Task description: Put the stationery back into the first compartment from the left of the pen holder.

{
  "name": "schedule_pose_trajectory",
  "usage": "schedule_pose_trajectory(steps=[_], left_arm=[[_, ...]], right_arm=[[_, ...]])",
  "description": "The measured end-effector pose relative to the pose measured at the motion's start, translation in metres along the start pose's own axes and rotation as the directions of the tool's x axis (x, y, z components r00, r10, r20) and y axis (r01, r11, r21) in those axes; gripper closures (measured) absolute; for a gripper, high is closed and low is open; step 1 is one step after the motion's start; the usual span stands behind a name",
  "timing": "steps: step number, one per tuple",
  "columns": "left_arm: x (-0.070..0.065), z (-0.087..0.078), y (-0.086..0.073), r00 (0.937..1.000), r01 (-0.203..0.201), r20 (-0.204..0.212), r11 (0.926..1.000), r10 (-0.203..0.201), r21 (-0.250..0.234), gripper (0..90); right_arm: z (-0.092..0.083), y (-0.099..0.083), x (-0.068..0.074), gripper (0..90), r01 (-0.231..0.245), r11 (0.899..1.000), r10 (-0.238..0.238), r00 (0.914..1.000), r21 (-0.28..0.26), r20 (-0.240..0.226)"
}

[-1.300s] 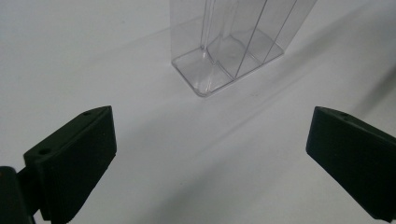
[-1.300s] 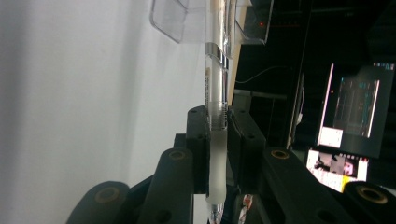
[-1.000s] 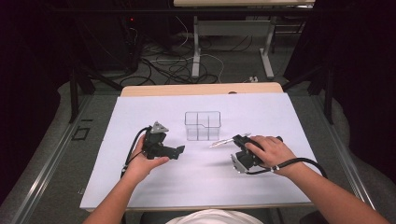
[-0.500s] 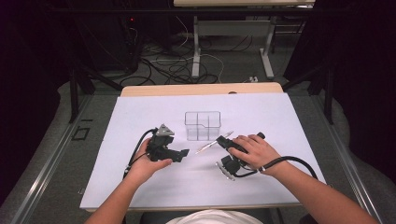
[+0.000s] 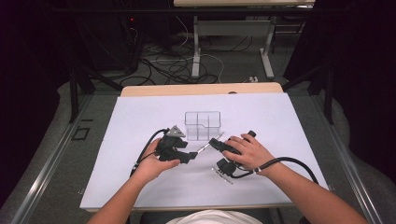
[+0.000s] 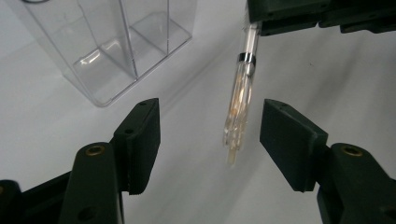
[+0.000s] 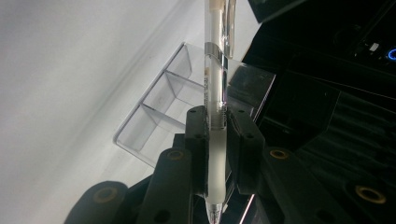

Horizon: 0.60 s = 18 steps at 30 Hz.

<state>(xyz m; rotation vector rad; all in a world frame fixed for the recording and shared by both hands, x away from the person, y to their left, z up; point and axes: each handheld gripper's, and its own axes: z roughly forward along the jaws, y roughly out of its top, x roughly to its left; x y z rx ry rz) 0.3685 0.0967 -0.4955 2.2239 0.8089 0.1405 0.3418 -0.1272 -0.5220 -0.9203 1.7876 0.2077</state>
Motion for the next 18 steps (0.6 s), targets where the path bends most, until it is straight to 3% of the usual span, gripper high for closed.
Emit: schedule_pose_trajectory(steps=[1,4,8,11,12,18], left_arm=[[0.0,0.0,0.002,0.9999,-0.011,0.002,0.9999,0.011,0.011,39.1],[-0.001,0.003,0.009,0.9996,-0.027,0.012,0.999,0.027,0.035,42.8],[-0.002,0.009,0.017,0.9992,-0.018,0.036,0.9973,0.016,0.071,47.2],[-0.004,0.013,0.022,0.9979,0.01,0.063,0.9947,-0.016,0.102,50.5],[-0.003,0.014,0.025,0.998,-0.012,0.064,0.9936,0.005,0.113,51.4],[-0.007,0.021,0.034,0.9966,-0.018,0.082,0.9875,0.005,0.157,59.6]], right_arm=[[0.002,-0.001,-0.001,79.3,0.026,0.999,-0.026,0.9996,-0.022,0.009],[0.003,0.0,0.0,79.3,0.044,0.999,-0.044,0.999,-0.025,0.001],[0.004,0.0,0.001,79.3,0.045,0.998,-0.045,0.999,-0.045,0.01],[0.002,0.0,0.0,79.3,0.039,0.999,-0.039,0.9992,-0.027,0.0],[0.001,0.001,-0.001,79.4,0.051,0.999,-0.051,0.9987,-0.018,-0.001],[0.0,0.001,0.0,79.3,0.048,0.999,-0.048,0.9988,-0.017,-0.006]])
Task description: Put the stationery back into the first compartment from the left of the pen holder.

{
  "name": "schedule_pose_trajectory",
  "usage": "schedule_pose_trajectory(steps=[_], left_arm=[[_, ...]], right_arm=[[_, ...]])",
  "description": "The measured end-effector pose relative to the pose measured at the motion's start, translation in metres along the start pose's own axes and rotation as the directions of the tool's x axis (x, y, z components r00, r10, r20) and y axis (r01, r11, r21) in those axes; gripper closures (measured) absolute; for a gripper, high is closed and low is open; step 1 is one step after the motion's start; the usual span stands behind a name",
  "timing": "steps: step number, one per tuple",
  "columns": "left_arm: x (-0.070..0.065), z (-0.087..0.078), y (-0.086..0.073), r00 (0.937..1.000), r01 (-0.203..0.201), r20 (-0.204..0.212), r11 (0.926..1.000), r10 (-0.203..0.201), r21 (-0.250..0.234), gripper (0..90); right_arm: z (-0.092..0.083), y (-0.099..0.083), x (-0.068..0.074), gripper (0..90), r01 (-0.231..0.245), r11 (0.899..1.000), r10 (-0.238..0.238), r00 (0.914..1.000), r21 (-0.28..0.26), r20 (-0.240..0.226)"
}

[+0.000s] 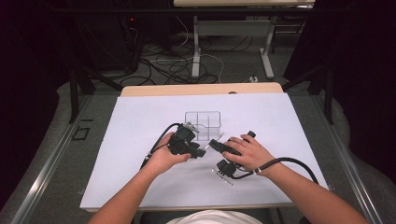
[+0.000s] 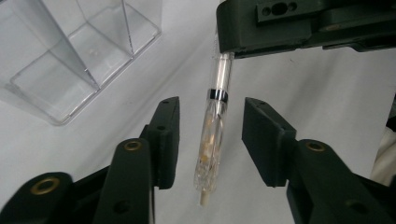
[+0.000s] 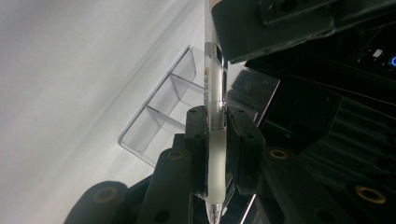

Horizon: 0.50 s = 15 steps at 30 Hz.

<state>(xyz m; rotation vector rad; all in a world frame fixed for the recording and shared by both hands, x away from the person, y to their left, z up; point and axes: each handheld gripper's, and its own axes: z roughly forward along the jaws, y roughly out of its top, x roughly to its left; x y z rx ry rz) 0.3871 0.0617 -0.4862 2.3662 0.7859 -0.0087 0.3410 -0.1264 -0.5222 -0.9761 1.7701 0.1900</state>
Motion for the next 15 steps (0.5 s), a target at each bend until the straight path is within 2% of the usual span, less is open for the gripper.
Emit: schedule_pose_trajectory(steps=[4,5,6,7,8,10,13,15], left_arm=[[-0.002,0.004,0.006,0.9999,0.003,0.011,0.9995,-0.003,0.03,63.1],[-0.003,0.006,0.007,0.9999,0.003,0.01,0.9993,-0.003,0.037,64.6],[-0.003,0.007,0.008,1.0,0.001,0.009,0.9991,-0.002,0.043,65.6],[-0.003,0.008,0.009,1.0,-0.003,0.01,0.9988,0.003,0.048,66.1],[-0.004,0.009,0.01,1.0,0.001,0.009,0.9986,-0.001,0.052,66.6],[-0.004,0.01,0.012,0.9999,-0.004,0.012,0.9984,0.004,0.057,68.1],[-0.007,0.012,0.015,0.9999,-0.007,0.011,0.9979,0.006,0.065,69.2],[-0.007,0.013,0.016,0.9996,-0.028,0.001,0.996,0.028,0.085,71.3]], right_arm=[[0.001,0.0,0.001,79.3,0.0,1.0,0.0,1.0,-0.023,0.01],[-0.002,0.001,0.0,79.3,-0.006,1.0,0.006,1.0,0.015,-0.008],[-0.003,0.002,-0.001,79.3,0.01,0.999,-0.009,0.9998,0.032,-0.019],[0.004,-0.001,0.003,79.3,-0.012,0.997,0.014,0.9992,-0.075,0.036],[-0.001,0.001,0.003,79.3,-0.021,1.0,0.021,0.9998,0.004,-0.003],[-0.001,0.001,0.0,79.3,0.008,1.0,-0.008,1.0,-0.006,-0.003],[0.0,0.001,0.002,79.3,-0.003,1.0,0.003,1.0,-0.018,0.001],[-0.001,0.002,0.001,79.3,0.011,1.0,-0.011,0.9999,-0.01,-0.006]])
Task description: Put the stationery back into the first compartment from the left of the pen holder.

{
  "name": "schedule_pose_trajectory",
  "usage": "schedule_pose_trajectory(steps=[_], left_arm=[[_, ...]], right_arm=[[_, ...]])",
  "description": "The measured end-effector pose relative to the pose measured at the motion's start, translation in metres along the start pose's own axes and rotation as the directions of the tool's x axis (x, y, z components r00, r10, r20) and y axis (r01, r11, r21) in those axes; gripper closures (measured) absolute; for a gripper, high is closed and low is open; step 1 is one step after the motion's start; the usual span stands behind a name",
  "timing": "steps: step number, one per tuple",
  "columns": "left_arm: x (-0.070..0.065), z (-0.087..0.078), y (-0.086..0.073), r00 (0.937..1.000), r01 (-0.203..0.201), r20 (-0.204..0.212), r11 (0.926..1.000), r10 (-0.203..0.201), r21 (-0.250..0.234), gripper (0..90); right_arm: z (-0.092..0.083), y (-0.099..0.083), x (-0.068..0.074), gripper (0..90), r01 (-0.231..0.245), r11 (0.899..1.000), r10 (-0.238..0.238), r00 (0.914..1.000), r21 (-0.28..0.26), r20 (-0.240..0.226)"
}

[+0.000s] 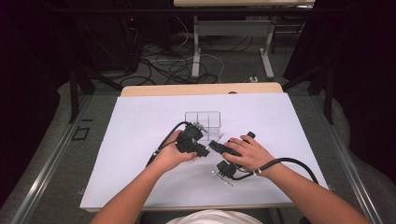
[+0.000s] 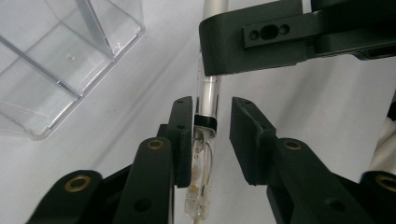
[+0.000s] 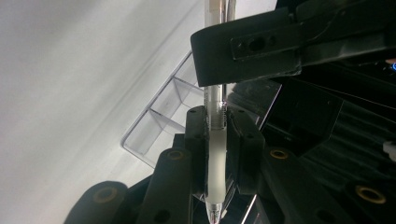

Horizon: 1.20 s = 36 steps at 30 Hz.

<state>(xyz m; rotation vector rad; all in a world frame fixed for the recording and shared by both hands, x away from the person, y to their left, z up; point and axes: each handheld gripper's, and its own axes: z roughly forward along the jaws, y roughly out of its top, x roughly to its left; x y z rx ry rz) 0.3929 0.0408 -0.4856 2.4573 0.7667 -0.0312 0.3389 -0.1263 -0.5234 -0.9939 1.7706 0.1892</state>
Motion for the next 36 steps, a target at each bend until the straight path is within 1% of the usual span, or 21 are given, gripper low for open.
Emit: schedule_pose_trajectory(steps=[1,3,5,6,8,10,12,13,16,17,22,23,26,27,28,30,31,32,34,35,36], left_arm=[[-0.001,0.0,0.0,1.0,0.007,0.001,1.0,-0.007,0.004,72.1],[0.0,0.001,0.002,1.0,0.001,-0.003,0.9999,-0.001,0.016,73.7],[-0.001,0.001,0.003,1.0,0.007,-0.005,0.9998,-0.007,0.017,75.2],[0.0,0.002,0.003,0.9999,-0.003,-0.01,0.9999,0.003,0.014,76.3],[-0.001,0.002,0.004,0.9999,-0.011,-0.01,0.9996,0.011,0.028,77.9],[-0.001,0.002,0.004,0.9995,-0.029,-0.013,0.9989,0.029,0.036,78.6],[-0.002,0.003,0.004,0.9997,-0.02,-0.014,0.9991,0.02,0.037,78.7],[-0.001,0.003,0.004,0.9996,-0.025,-0.014,0.9989,0.025,0.039,78.8],[0.0,0.001,0.004,0.9996,-0.025,-0.012,0.9989,0.026,0.04,78.9],[0.0,0.001,0.004,0.9997,-0.022,-0.011,0.9991,0.022,0.037,78.9],[0.002,0.0,0.002,0.9998,0.01,-0.02,0.9997,-0.009,0.024,79.0],[0.003,0.0,0.002,0.9997,0.006,-0.024,0.9996,-0.005,0.029,78.9],[0.004,-0.001,0.0,0.9995,0.02,-0.023,0.9997,-0.02,0.014,78.9],[0.004,-0.001,-0.001,0.9995,0.021,-0.024,0.9997,-0.021,0.01,78.9],[0.006,-0.002,-0.001,0.9996,0.009,-0.025,0.9999,-0.009,0.013,78.9],[0.006,-0.002,-0.001,0.9993,0.02,-0.031,0.9998,-0.02,0.001,78.9],[0.007,-0.002,-0.002,0.9992,0.018,-0.034,0.9998,-0.018,-0.003,78.9],[0.007,-0.002,-0.002,0.9991,0.027,-0.034,0.9996,-0.027,-0.012,78.9],[0.009,-0.004,-0.002,0.9992,0.015,-0.037,0.9999,-0.015,-0.007,78.9],[0.009,-0.005,-0.003,0.9991,0.021,-0.035,0.9997,-0.022,-0.009,78.9],[0.01,-0.005,-0.003,0.9992,0.023,-0.032,0.9997,-0.023,-0.01,78.9]], right_arm=[[0.001,0.0,0.0,79.3,0.008,1.0,-0.007,1.0,-0.012,0.005],[0.002,0.0,0.002,79.3,0.0,1.0,0.001,0.9999,-0.027,0.012],[0.002,0.0,0.002,79.3,-0.005,0.999,0.006,0.9998,-0.032,0.016],[0.0,0.001,0.001,79.3,0.0,1.0,0.0,1.0,-0.002,0.001],[0.001,0.002,0.001,79.3,0.015,1.0,-0.015,0.9999,-0.014,0.004],[0.002,0.001,0.002,79.3,0.006,1.0,-0.006,0.9999,-0.023,0.01],[0.002,0.002,0.003,79.3,0.003,1.0,-0.003,0.9999,-0.031,0.011],[0.002,0.002,0.003,79.2,0.003,1.0,-0.003,0.9999,-0.031,0.011],[0.002,0.002,0.002,79.0,-0.003,1.0,0.003,1.0,-0.029,0.008],[0.0,0.002,0.001,78.4,-0.004,1.0,0.004,1.0,0.003,-0.005],[0.0,0.001,-0.002,70.4,-0.022,1.0,0.022,0.9997,0.012,0.002],[0.0,0.001,-0.001,68.9,-0.047,0.999,0.047,0.9989,0.024,-0.005],[0.0,0.0,-0.001,64.8,-0.088,0.995,0.089,0.9959,0.035,-0.016],[-0.001,0.001,-0.001,59.4,-0.099,0.994,0.1,0.9947,0.048,-0.022],[0.0,0.0,-0.001,55.3,-0.111,0.993,0.111,0.9938,0.04,0.003],[-0.001,0.0,-0.001,54.7,-0.166,0.985,0.166,0.9861,0.055,-0.003],[-0.001,0.001,0.0,52.8,-0.229,0.972,0.23,0.9733,0.058,0.0],[-0.001,0.001,-0.001,49.5,-0.257,0.964,0.258,0.966,0.067,-0.01],[-0.001,0.002,-0.002,47.4,-0.284,0.953,0.287,0.9577,0.104,-0.018],[-0.001,0.002,-0.002,47.1,-0.311,0.946,0.315,0.9486,0.095,-0.028],[-0.002,0.001,-0.003,45.6,-0.378,0.92,0.384,0.9225,0.103,-0.044]])
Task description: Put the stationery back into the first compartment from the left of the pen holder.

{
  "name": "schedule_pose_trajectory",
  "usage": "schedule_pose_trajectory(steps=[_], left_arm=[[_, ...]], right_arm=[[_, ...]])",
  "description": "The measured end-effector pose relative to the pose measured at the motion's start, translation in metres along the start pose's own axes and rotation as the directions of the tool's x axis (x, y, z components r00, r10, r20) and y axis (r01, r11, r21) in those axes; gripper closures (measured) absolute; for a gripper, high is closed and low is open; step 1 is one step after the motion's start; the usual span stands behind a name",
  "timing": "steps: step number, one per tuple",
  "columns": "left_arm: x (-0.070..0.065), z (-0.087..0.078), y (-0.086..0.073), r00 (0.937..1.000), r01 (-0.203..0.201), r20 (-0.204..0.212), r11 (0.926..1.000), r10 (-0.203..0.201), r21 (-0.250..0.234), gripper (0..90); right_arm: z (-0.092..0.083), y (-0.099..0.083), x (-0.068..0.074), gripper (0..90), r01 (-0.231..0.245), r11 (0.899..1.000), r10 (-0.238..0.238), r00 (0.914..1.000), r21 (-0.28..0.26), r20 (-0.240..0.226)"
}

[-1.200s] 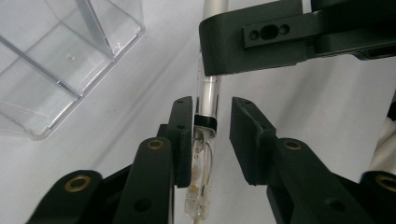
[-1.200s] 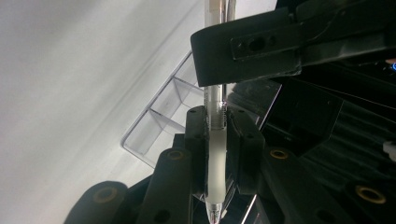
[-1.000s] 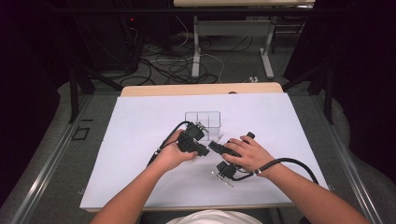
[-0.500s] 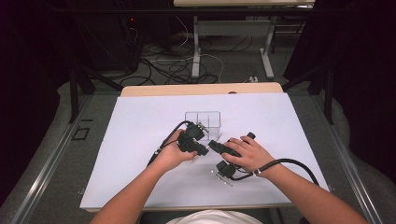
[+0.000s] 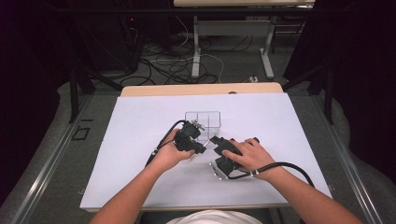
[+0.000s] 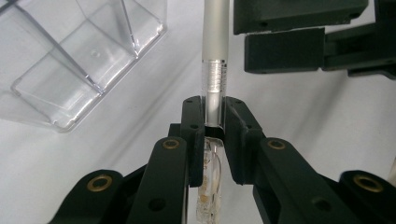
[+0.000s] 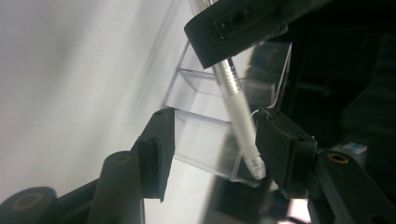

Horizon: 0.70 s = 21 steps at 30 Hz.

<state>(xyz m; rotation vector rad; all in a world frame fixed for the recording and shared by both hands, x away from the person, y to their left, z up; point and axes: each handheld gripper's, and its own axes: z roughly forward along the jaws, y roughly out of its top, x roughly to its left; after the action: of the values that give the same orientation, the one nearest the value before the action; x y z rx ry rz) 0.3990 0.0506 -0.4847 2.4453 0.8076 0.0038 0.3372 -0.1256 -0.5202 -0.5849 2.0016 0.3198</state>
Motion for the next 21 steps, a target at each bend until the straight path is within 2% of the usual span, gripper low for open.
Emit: schedule_pose_trajectory(steps=[1,2,3,4,6,7,10,11,13,15,16,17,18,19,20,21], left_arm=[[0.001,-0.001,0.0,1.0,0.002,-0.001,1.0,-0.002,0.008,78.9],[0.001,-0.001,0.0,1.0,0.002,-0.002,1.0,-0.002,0.003,78.9],[0.001,-0.001,-0.001,0.9999,0.014,0.0,0.9999,-0.014,-0.008,78.9],[0.002,-0.002,-0.001,0.9999,0.016,0.003,0.9999,-0.016,-0.006,78.9],[0.002,-0.002,-0.001,0.9999,0.014,-0.002,0.9998,-0.014,-0.013,78.9],[0.002,-0.003,-0.001,0.9998,0.02,-0.001,0.9996,-0.02,-0.02,78.9],[0.003,-0.004,-0.001,0.9997,0.026,0.001,0.9991,-0.026,-0.032,78.8],[0.004,-0.005,-0.001,0.9996,0.028,-0.001,0.9988,-0.028,-0.04,78.8],[0.004,-0.006,-0.001,0.9996,0.027,-0.005,0.9982,-0.027,-0.053,78.8],[0.005,-0.009,-0.001,0.9998,0.02,-0.005,0.9978,-0.02,-0.064,78.8],[0.005,-0.01,-0.001,0.9998,0.021,-0.005,0.9969,-0.021,-0.076,78.8],[0.005,-0.011,-0.001,0.9997,0.025,-0.006,0.9952,-0.026,-0.095,78.8],[0.005,-0.012,-0.001,0.9996,0.026,-0.004,0.9941,-0.026,-0.106,78.8],[0.005,-0.013,-0.001,0.9997,0.024,-0.003,0.9928,-0.024,-0.118,78.8],[0.006,-0.015,-0.001,0.9998,0.017,-0.007,0.9926,-0.018,-0.12,78.8],[0.006,-0.016,-0.002,0.9995,0.03,-0.007,0.9894,-0.031,-0.142,78.8]], right_arm=[[0.002,-0.001,0.0,45.1,-0.025,1.0,0.025,0.9996,-0.013,0.009],[0.001,-0.002,0.0,44.9,-0.081,0.997,0.081,0.9965,0.005,-0.023],[0.001,-0.003,0.0,43.9,-0.1,0.995,0.1,0.995,-0.006,-0.007],[0.002,-0.004,0.002,42.3,-0.145,0.989,0.145,0.9893,0.003,-0.009],[0.002,-0.006,0.004,39.8,-0.195,0.981,0.195,0.9807,0.012,-0.016],[0.002,-0.007,0.005,38.0,-0.228,0.974,0.228,0.9734,0.012,-0.019],[0.002,-0.011,0.005,33.9,-0.285,0.958,0.286,0.9579,0.037,-0.03],[0.002,-0.012,0.007,32.2,-0.327,0.944,0.329,0.9436,0.048,-0.034],[0.002,-0.015,0.006,29.3,-0.375,0.925,0.378,0.9246,0.066,-0.045],[0.003,-0.02,0.006,26.4,-0.462,0.883,0.468,0.8812,0.085,-0.069],[-0.002,-0.02,0.003,25.7,-0.461,0.871,0.48,0.8719,0.173,-0.095],[0.003,-0.022,0.008,25.5,-0.555,0.826,0.562,0.8239,0.102,-0.073],[0.002,-0.026,0.005,24.9,-0.556,0.824,0.564,0.8218,0.107,-0.077],[0.0,-0.027,0.004,23.7,-0.589,0.797,0.602,0.7934,0.136,-0.09],[0.0,-0.031,0.003,21.7,-0.615,0.776,0.629,0.7722,0.142,-0.093],[-0.001,-0.033,0.003,20.5,-0.656,0.741,0.67,0.7361,0.145,-0.093]])
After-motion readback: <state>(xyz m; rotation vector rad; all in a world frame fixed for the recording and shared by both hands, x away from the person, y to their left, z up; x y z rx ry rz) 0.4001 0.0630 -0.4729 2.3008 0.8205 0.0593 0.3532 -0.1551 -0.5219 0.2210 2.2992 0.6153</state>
